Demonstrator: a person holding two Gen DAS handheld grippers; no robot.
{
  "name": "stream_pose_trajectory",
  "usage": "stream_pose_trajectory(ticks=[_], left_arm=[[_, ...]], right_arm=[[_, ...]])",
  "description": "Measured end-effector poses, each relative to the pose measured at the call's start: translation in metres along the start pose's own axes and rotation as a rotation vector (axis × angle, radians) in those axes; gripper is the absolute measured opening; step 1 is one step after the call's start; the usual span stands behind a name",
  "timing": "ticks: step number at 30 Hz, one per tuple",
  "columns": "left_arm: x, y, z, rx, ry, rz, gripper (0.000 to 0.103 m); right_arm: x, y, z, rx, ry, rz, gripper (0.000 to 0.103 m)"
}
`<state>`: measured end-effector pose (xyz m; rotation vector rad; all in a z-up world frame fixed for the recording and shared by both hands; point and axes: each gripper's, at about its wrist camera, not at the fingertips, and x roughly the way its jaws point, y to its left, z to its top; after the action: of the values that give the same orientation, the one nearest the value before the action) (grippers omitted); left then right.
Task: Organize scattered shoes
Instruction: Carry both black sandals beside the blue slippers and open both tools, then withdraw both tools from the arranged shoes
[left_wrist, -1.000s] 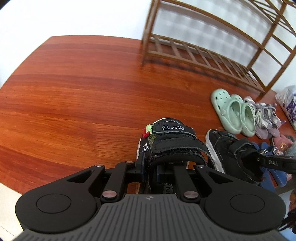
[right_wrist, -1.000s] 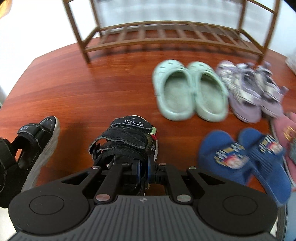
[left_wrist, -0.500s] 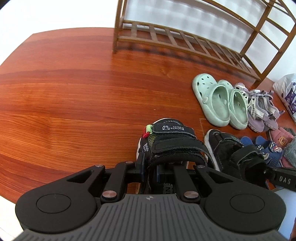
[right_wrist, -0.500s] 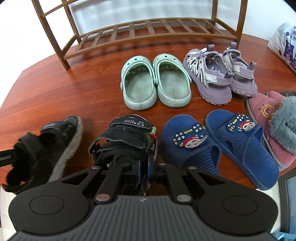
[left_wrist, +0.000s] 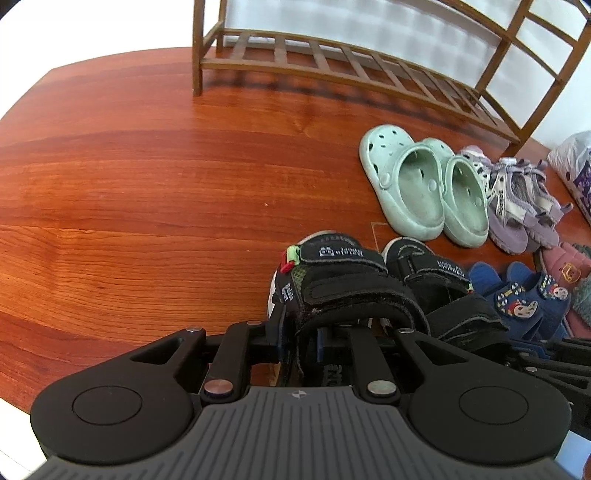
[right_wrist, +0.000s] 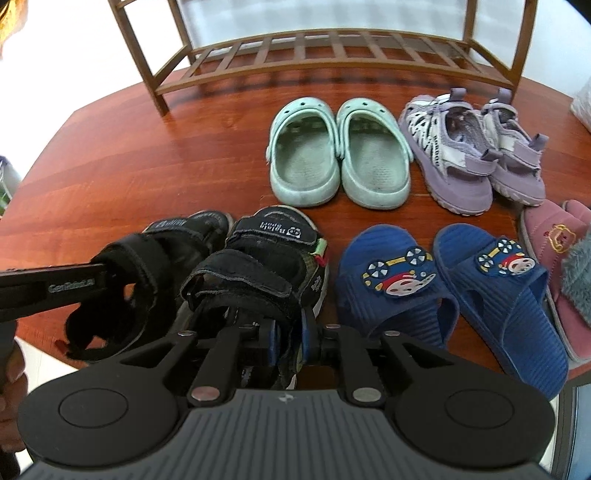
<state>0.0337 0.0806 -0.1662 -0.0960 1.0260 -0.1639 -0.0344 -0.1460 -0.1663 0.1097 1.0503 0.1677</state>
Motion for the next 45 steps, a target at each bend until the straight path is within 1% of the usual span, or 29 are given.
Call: stream_pose_trajectory(ticks=[1, 3, 4, 6, 7, 8, 9, 11, 12, 14, 16, 19, 22, 24, 33, 36, 37, 38, 41, 45], left_arm=[[0.0, -0.001, 0.0, 0.007, 0.003, 0.0, 0.021], [0.001, -0.003, 0.0, 0.016, 0.018, -0.006, 0.035], [0.001, -0.004, 0.0, 0.02, 0.03, -0.013, 0.039], [-0.001, -0.007, 0.001, 0.03, 0.043, -0.021, 0.053], [-0.002, -0.008, 0.002, 0.037, 0.04, -0.021, 0.055], [-0.005, -0.008, 0.002, 0.039, 0.039, -0.016, 0.058], [-0.008, -0.008, 0.002, 0.039, 0.039, -0.009, 0.061], [-0.014, -0.009, 0.002, 0.04, 0.039, 0.003, 0.066], [-0.017, -0.01, 0.001, 0.04, 0.038, 0.009, 0.068], [-0.023, -0.01, 0.001, 0.041, 0.038, 0.022, 0.07], [-0.029, -0.011, 0.001, 0.042, 0.038, 0.035, 0.071], [-0.038, -0.022, -0.002, 0.039, 0.027, 0.043, 0.072], [-0.048, -0.04, -0.005, 0.031, 0.011, 0.045, 0.072], [-0.054, -0.051, -0.008, 0.026, 0.0, 0.046, 0.073], [-0.083, -0.104, -0.018, 0.004, -0.05, 0.051, 0.074], [-0.084, -0.114, -0.021, 0.011, -0.049, 0.049, 0.074], [-0.085, -0.117, -0.021, 0.014, -0.048, 0.049, 0.074], [-0.085, -0.12, -0.022, 0.017, -0.047, 0.048, 0.074], [-0.086, -0.129, -0.024, 0.025, -0.045, 0.046, 0.074], [-0.088, -0.141, -0.028, 0.035, -0.042, 0.043, 0.074]], right_arm=[[0.0, 0.0, 0.0, -0.008, 0.003, 0.005, 0.019], [0.0, -0.001, 0.001, -0.018, 0.012, 0.017, 0.019], [0.0, -0.002, 0.001, -0.021, 0.016, 0.021, 0.021], [-0.004, -0.004, 0.002, -0.033, 0.027, 0.038, 0.03], [-0.007, -0.005, 0.002, -0.047, 0.024, 0.048, 0.039], [-0.012, -0.004, 0.002, -0.064, 0.018, 0.055, 0.043], [-0.017, -0.004, 0.002, -0.081, 0.012, 0.063, 0.044], [-0.026, -0.006, 0.003, -0.102, -0.001, 0.078, 0.048], [-0.032, -0.009, 0.003, -0.103, -0.02, 0.072, 0.05], [-0.044, -0.015, 0.003, -0.105, -0.057, 0.06, 0.059], [-0.052, -0.022, 0.002, -0.103, -0.074, 0.054, 0.063], [-0.062, -0.043, -0.001, -0.111, -0.094, 0.028, 0.065], [-0.064, -0.061, -0.005, -0.137, -0.087, 0.01, 0.065], [-0.065, -0.081, -0.008, -0.156, -0.082, -0.009, 0.065], [-0.058, -0.139, -0.021, -0.201, -0.057, -0.032, 0.063], [-0.052, -0.151, -0.026, -0.207, -0.043, -0.023, 0.06], [-0.049, -0.154, -0.028, -0.205, -0.036, -0.015, 0.056], [-0.047, -0.156, -0.029, -0.202, -0.03, -0.009, 0.054], [-0.045, -0.161, -0.03, -0.192, -0.026, 0.012, 0.053], [-0.052, -0.161, -0.03, -0.186, -0.038, 0.023, 0.053]])
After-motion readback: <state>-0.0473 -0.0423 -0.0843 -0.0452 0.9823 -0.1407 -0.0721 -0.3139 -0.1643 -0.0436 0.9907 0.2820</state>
